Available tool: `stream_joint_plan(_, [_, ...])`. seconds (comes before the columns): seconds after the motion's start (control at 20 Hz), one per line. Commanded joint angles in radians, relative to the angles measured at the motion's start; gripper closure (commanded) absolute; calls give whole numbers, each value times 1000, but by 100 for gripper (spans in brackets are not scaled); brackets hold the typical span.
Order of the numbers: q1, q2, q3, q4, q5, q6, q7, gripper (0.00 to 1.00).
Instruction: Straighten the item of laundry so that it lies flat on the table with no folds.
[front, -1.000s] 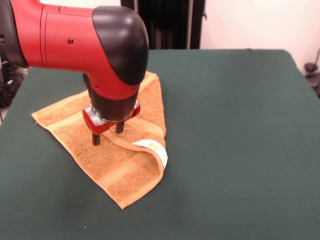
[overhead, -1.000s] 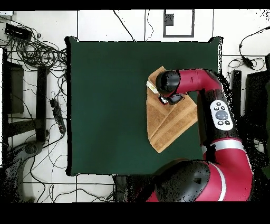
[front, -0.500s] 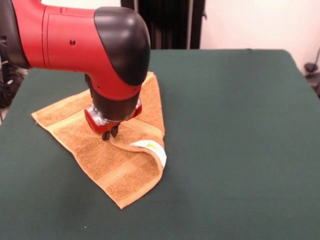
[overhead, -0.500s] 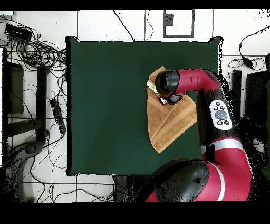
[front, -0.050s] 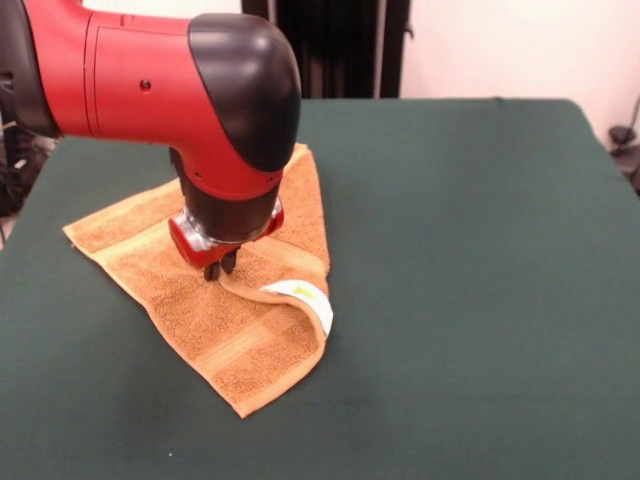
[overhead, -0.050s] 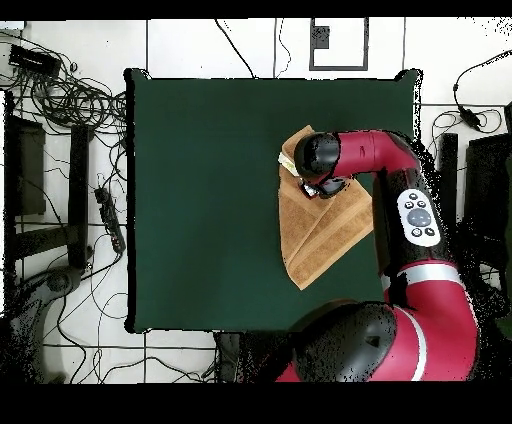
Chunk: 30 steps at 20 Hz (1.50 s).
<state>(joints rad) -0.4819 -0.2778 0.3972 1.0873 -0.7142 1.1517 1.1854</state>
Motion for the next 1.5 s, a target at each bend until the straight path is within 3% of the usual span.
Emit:
stream_joint_plan(0.05, [29, 61, 38, 146, -18, -36, -181, 100])
stream_joint_plan(0.5, [93, -78, -31, 275, -108, -313, 54, 100])
stream_joint_plan(1.15, [132, -104, -67, 297, -64, -349, 80, 100])
stream_joint_plan(1.5, [218, -176, -153, 334, -106, -456, 246, 100])
